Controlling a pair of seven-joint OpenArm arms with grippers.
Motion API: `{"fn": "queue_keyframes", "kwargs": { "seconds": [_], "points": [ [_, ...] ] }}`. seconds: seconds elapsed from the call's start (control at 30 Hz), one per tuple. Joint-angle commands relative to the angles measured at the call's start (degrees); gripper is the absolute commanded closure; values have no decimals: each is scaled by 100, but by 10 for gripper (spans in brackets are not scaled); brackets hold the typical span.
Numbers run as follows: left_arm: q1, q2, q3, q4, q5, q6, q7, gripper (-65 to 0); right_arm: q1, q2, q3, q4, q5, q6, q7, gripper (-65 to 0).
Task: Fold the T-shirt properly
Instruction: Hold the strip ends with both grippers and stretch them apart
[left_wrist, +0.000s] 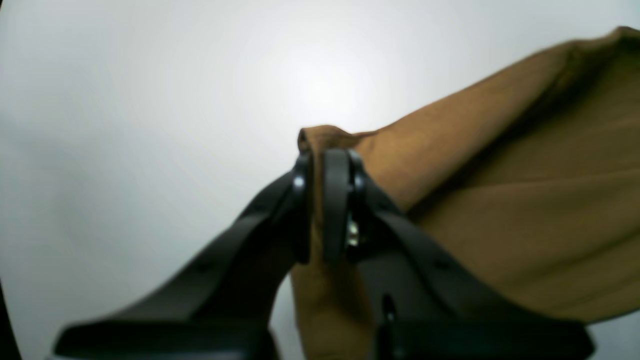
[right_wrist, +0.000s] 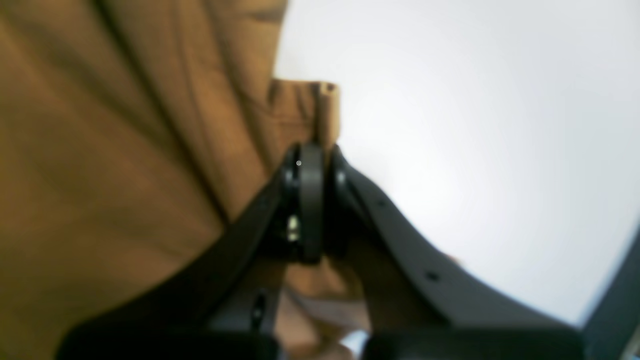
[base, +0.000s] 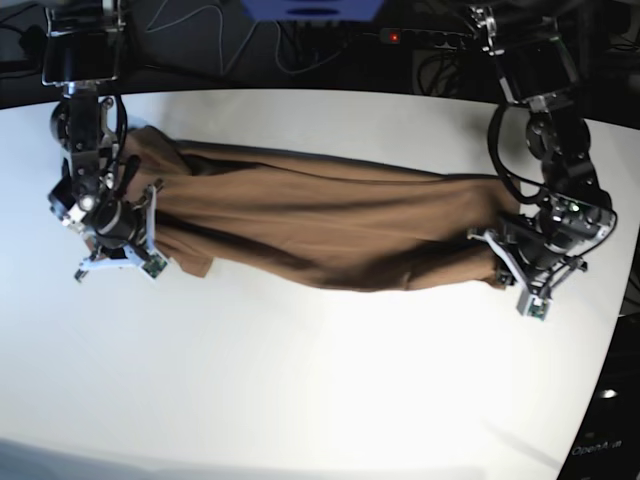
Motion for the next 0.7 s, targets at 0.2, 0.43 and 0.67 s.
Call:
{"fn": "queue_keyframes", "kwargs": {
  "seconds": [0.2, 0.43, 0.67],
  "points": [
    [75, 5, -632, 124, -23, -473, -129, -39, -351, -16, 57, 925, -306, -21, 122, -9],
    [198, 5, -1054, 133, -23, -473, -102, -39, -1019, 19, 57, 1769, -324, -21, 114, -9],
    [365, 5, -1133, 476, -23, -473, -94, -39, -1388, -104, 180, 1989, -948, -21, 228, -9]
  ]
}}
